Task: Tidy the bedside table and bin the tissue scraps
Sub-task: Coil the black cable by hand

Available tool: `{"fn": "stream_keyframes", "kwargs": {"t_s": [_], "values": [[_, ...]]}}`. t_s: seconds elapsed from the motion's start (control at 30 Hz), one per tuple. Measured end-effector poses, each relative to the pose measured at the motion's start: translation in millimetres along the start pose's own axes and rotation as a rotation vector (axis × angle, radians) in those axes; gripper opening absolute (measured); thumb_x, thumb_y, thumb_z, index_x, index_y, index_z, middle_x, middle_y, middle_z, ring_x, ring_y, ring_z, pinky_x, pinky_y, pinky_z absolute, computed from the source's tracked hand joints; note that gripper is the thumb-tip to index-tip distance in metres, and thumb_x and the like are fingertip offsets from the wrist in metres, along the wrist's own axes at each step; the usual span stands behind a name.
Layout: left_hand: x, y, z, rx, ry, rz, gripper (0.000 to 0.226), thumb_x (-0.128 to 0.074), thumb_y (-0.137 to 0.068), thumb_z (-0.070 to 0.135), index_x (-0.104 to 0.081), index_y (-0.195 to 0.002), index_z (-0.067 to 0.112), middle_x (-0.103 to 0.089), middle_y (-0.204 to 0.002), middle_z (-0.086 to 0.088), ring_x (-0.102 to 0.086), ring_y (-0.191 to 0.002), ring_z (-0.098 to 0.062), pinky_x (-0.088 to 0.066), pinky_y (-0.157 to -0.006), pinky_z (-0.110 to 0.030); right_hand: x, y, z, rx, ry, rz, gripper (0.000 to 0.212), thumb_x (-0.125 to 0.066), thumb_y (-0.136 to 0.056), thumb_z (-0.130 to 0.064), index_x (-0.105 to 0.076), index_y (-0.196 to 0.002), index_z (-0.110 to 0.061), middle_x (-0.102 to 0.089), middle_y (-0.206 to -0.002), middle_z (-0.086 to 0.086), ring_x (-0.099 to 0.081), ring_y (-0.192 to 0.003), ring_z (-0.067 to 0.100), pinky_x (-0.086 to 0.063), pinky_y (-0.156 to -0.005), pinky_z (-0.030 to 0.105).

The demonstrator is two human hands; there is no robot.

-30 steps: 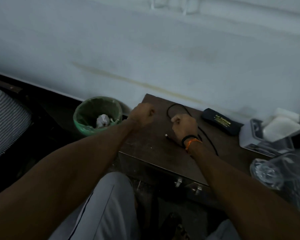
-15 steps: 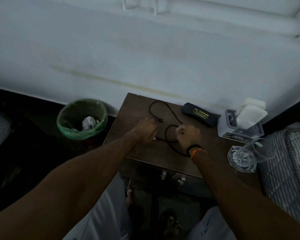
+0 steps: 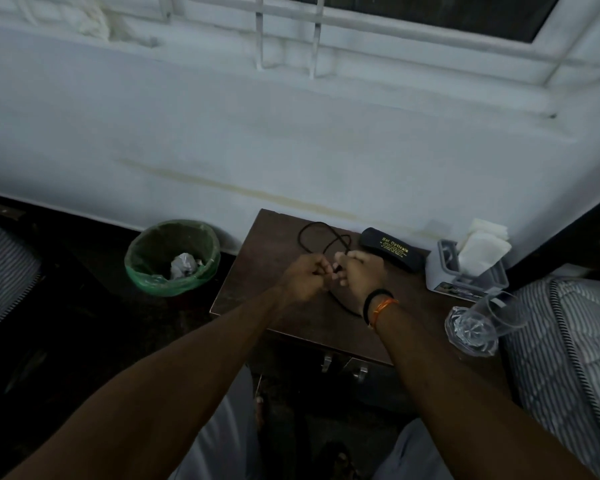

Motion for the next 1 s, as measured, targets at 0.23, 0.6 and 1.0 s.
{"fn": "stream_keyframes", "kwargs": {"t_s": [0.23, 0.6, 1.0], "values": [[37.9, 15.7, 64.1, -0.237, -0.221, 0.303, 0.039, -0.069, -0.075, 0.010, -0.055, -0.111, 0.014, -0.055, -0.114, -0.004, -0.055, -0.103, -0.019, -0.051, -0.085, -0.036, 15.1, 19.0, -53.5, 0.291, 0.382, 0.001, 0.027, -0.060, -0.090, -0.031, -0.065, -0.065, -0.021, -0.070, -0.073, -0.002, -0.065, -0.074, 0.020, -0.047, -0.067, 0.028], [42.7, 18.8, 165.8, -0.165, -0.138, 0.045, 0.029, -0.055, -0.094, 0.021, -0.065, -0.071, 0.005, -0.068, -0.068, -0.005, -0.063, -0.064, -0.017, -0.050, -0.064, -0.028, 71.3, 54.2, -121.8, 0.629, 0.485, 0.258, 0.024, -0.057, -0.097, -0.032, -0.071, -0.086, -0.015, -0.070, -0.087, 0.003, -0.059, -0.080, 0.018, -0.037, -0.064, 0.027], [21.8, 50.3, 199.9, -0.148, 0.567, -0.139, 0.039, -0.043, -0.101, 0.028, -0.071, -0.086, 0.006, -0.055, -0.140, -0.002, -0.041, -0.138, -0.012, -0.030, -0.116, -0.035, 84.1, 75.3, -145.5, 0.597, 0.217, 0.266, 0.010, -0.066, -0.087, -0.037, -0.064, -0.085, -0.027, -0.074, -0.072, -0.008, -0.068, -0.070, 0.008, -0.050, -0.062, 0.024]]}}
Point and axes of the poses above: each hand's wrist, its own y-axis away from the middle knuckle, its own x-axis out of the back of the hand, z = x × y, the point moved 5 cm from there along -y, towards the middle knuckle
